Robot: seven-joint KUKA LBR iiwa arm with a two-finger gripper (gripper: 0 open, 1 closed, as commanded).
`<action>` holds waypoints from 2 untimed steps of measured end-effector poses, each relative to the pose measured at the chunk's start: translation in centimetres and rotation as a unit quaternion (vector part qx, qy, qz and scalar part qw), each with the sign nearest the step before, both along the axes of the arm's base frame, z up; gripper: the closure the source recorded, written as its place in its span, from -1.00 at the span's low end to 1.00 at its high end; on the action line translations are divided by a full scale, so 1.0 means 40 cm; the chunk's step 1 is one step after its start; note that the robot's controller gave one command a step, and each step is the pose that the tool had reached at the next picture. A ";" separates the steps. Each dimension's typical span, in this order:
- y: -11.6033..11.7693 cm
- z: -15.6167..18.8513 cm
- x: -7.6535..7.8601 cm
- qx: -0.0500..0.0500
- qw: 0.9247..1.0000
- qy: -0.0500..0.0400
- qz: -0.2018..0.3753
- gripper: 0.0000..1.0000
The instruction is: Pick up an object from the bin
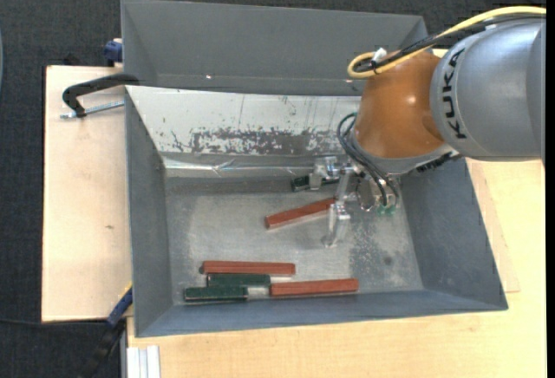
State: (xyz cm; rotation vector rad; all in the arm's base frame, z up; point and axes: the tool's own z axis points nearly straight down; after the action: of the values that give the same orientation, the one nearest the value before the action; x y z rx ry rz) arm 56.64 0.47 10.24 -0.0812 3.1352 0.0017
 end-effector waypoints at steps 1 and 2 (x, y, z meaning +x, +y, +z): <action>-0.023 -0.069 0.082 0.000 0.998 -0.005 0.061 1.00; -0.023 -0.069 0.082 0.000 0.998 -0.005 0.061 1.00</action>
Offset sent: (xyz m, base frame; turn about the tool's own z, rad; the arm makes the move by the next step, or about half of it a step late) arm 0.0000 0.0000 0.0000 0.0000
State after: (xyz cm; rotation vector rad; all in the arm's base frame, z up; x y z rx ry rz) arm 59.93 -0.44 7.48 -0.2707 3.1155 0.0016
